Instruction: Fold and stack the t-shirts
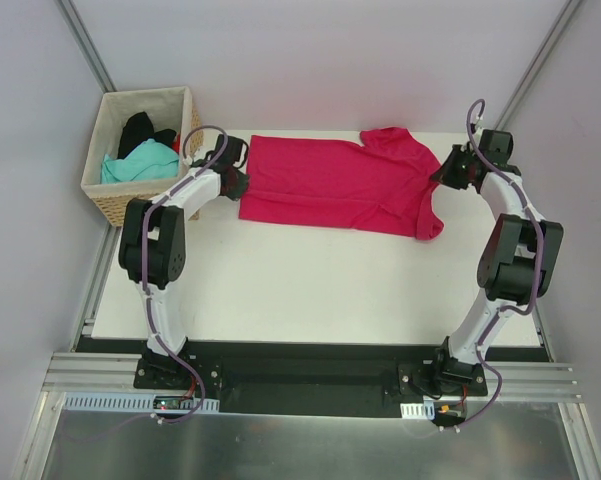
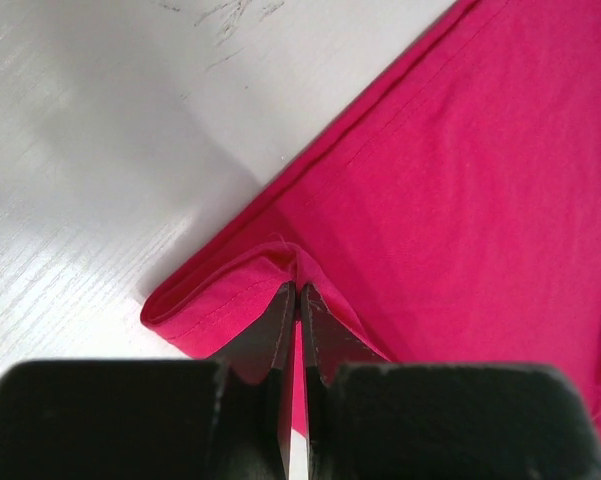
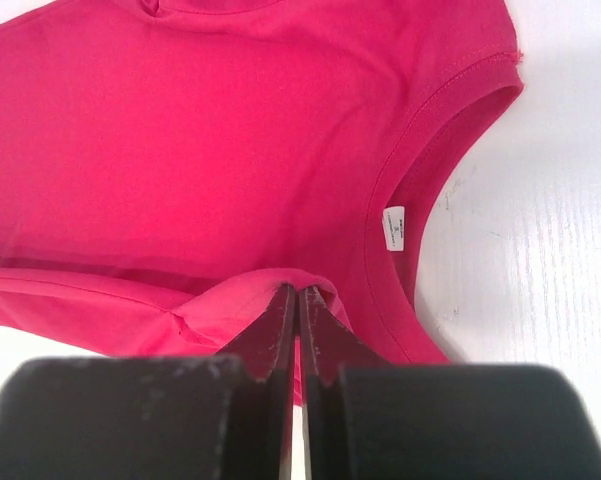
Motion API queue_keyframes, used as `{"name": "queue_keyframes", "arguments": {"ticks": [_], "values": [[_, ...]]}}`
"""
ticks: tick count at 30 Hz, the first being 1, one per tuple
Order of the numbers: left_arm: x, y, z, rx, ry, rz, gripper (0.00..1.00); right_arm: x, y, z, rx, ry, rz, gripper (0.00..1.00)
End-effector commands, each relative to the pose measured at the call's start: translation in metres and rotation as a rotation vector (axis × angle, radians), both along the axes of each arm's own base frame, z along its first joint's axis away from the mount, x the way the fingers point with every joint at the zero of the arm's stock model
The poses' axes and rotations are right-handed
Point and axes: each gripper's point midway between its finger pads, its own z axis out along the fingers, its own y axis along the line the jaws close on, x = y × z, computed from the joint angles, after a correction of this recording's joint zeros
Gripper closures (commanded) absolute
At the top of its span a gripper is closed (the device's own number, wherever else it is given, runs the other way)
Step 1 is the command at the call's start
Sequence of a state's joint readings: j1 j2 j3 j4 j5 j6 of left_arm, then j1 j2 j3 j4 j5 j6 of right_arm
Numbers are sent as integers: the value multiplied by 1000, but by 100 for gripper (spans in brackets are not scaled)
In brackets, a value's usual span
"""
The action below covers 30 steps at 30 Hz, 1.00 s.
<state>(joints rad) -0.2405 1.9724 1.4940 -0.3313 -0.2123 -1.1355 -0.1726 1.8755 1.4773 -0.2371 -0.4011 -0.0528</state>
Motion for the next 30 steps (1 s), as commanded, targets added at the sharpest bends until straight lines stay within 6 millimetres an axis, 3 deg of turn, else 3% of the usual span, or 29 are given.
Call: {"name": "queue_keyframes", "arguments": {"ticks": [1,14,30], "values": [[10,6,2,20,-10,9,100,21,-4,26,-3,-96,2,99],[25,2,3,17,-25,3,100,42,-4,17,26,-93,12,100],[32,1,-6,28,-17,1,100,47,-7,2,37,-62,12,100]]}}
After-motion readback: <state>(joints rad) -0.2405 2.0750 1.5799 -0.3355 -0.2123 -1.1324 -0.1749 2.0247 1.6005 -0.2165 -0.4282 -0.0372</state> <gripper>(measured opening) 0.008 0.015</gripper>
